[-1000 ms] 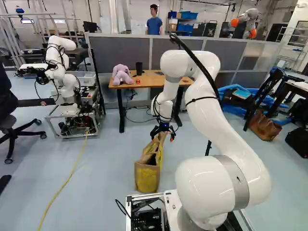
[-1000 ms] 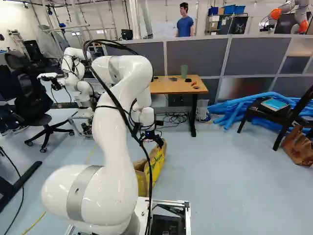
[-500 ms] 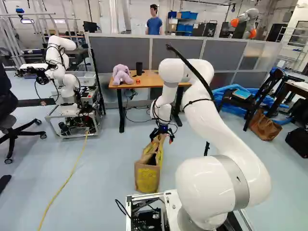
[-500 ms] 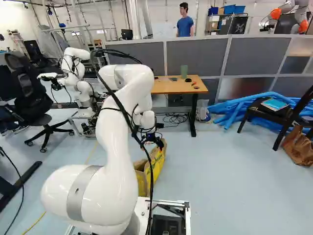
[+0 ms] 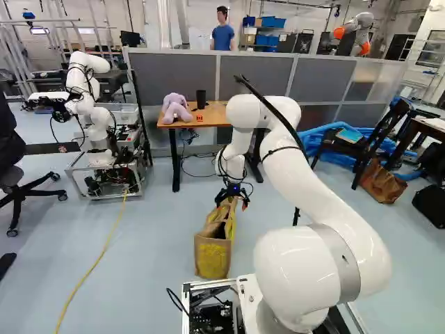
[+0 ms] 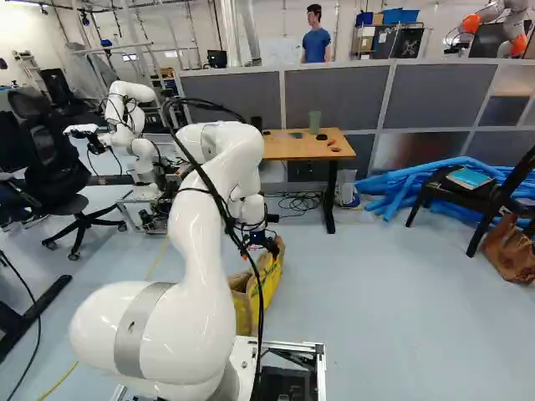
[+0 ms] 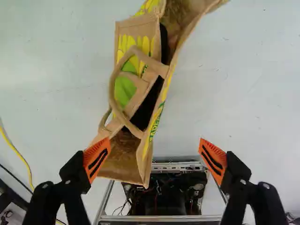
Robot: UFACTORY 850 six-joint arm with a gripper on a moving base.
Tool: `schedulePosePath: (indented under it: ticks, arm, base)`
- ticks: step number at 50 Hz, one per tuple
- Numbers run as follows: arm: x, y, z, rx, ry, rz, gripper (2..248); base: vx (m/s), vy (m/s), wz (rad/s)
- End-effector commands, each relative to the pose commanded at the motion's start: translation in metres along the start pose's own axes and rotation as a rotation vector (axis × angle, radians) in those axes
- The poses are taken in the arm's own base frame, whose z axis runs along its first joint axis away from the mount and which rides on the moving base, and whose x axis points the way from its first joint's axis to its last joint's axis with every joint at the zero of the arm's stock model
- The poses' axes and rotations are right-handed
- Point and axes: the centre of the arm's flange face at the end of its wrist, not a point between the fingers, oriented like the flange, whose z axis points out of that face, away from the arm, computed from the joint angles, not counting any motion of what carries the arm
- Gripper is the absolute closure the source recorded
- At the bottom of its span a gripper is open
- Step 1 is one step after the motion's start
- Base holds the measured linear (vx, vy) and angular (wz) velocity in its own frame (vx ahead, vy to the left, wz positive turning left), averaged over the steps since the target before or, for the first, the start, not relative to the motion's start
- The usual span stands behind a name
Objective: Pick up the bag on the ground and place it on the table
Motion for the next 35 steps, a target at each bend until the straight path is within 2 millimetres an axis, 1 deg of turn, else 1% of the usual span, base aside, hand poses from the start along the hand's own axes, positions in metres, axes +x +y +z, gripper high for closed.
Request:
schedulePosePath:
  ticks: [35]
  arm:
    - [0.022, -0.011, 0.052, -0.001, 0.003, -0.017, 3]
  base:
    - [0.000, 0.000, 0.000]
